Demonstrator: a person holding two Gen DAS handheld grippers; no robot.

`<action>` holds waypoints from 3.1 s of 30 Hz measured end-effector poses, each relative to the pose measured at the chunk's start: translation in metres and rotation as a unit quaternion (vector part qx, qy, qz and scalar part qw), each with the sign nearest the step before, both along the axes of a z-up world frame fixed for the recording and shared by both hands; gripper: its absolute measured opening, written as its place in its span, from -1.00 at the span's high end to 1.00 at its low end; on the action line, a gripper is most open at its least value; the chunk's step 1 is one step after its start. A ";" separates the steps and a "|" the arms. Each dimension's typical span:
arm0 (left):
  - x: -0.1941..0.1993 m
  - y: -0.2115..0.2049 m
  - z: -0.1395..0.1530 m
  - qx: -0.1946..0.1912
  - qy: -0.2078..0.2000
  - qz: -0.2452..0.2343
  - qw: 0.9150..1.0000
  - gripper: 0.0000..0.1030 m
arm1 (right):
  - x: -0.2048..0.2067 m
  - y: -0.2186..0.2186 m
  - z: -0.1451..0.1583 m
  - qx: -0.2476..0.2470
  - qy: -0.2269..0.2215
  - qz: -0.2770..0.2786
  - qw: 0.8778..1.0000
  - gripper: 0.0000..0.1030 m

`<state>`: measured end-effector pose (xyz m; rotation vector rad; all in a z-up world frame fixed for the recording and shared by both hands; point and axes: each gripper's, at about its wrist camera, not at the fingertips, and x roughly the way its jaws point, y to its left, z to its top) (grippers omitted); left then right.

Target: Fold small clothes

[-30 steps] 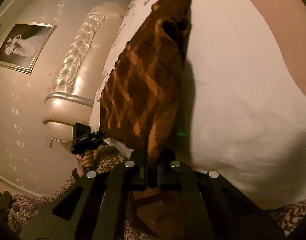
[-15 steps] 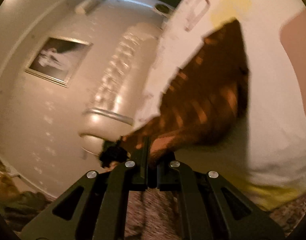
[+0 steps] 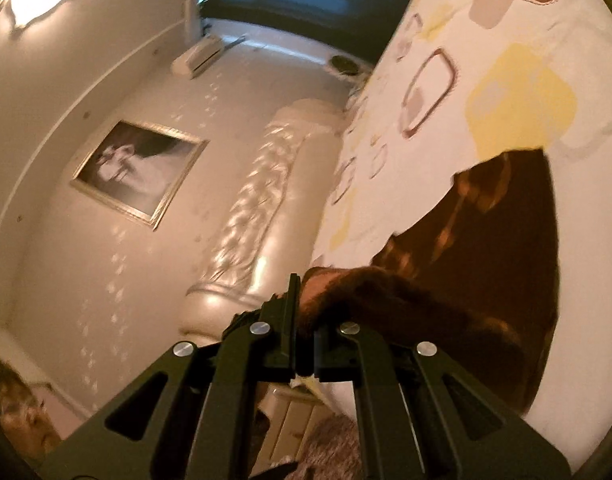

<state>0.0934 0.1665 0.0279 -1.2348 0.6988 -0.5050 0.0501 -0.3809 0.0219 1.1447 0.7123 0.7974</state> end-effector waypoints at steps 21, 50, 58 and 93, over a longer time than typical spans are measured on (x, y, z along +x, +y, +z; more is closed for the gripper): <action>0.100 0.000 -0.112 0.022 0.158 0.055 0.986 0.91 | 0.146 -0.008 -0.125 -0.020 0.170 -0.061 0.983 0.91; -0.054 0.031 -0.095 0.168 0.098 -0.052 0.979 -0.31 | 0.019 -0.015 -0.118 -0.147 0.201 -0.073 0.966 -0.04; -0.090 0.025 -0.101 0.163 0.110 -0.045 0.979 -0.40 | -0.019 0.013 -0.117 -0.150 0.203 -0.043 0.967 -0.04; -0.083 0.012 -0.099 0.178 0.137 -0.039 0.974 -0.46 | -0.016 0.029 -0.092 -0.188 0.167 -0.018 0.968 0.30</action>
